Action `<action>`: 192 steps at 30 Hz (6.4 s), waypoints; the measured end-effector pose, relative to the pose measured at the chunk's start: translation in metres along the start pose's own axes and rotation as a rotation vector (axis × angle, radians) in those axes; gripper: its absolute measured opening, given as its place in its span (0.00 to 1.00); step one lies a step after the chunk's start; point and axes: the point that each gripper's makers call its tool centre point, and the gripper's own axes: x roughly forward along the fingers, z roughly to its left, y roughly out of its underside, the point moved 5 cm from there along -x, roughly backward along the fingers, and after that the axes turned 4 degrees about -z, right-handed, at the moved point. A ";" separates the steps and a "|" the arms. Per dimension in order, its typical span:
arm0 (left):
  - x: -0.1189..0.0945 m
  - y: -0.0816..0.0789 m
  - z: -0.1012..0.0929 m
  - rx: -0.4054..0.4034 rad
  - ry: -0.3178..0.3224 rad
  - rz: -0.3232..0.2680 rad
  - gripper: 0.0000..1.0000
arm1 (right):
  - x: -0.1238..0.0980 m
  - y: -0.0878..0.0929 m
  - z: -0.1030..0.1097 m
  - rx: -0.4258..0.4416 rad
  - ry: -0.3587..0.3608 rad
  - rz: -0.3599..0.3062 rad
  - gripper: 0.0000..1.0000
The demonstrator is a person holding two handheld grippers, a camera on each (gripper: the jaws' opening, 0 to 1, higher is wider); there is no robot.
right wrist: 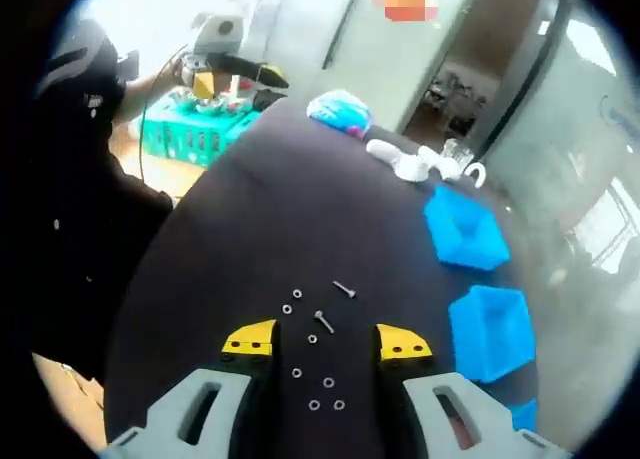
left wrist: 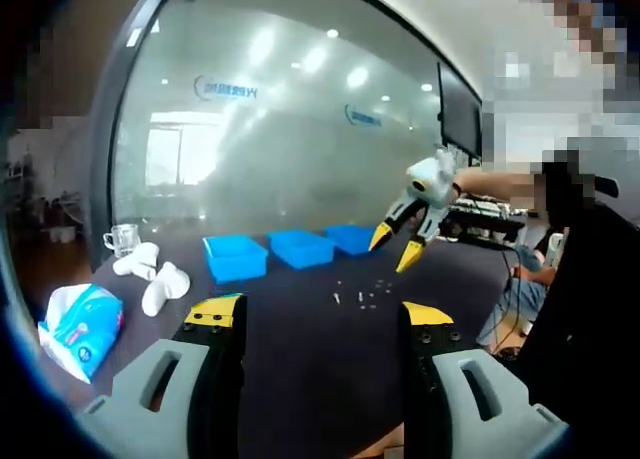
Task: Sort the screws, nuts, and washers into the corresponding bins
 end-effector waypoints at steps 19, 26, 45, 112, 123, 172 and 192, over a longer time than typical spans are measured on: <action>-0.005 0.004 -0.003 -0.006 -0.028 0.013 0.60 | 0.053 0.002 -0.001 -0.169 -0.233 0.203 0.22; -0.007 0.003 -0.001 -0.009 -0.041 0.010 0.60 | 0.062 0.006 -0.003 -0.177 -0.271 0.250 0.18; -0.016 -0.001 0.002 0.001 -0.067 0.007 0.60 | 0.066 0.017 0.007 -0.107 -0.364 0.324 0.00; 0.016 -0.027 -0.003 0.035 0.025 -0.065 0.60 | -0.179 0.093 0.035 0.671 1.085 -0.514 0.00; 0.012 -0.021 -0.002 0.022 0.013 -0.059 0.60 | -0.170 0.105 -0.041 0.668 1.109 -0.483 0.00; -0.003 -0.026 0.001 0.024 -0.027 -0.063 0.60 | -0.131 0.143 -0.187 0.736 1.146 -0.297 0.24; 0.001 -0.029 -0.001 0.028 -0.011 -0.072 0.60 | -0.158 0.086 -0.076 0.707 1.080 -0.471 0.25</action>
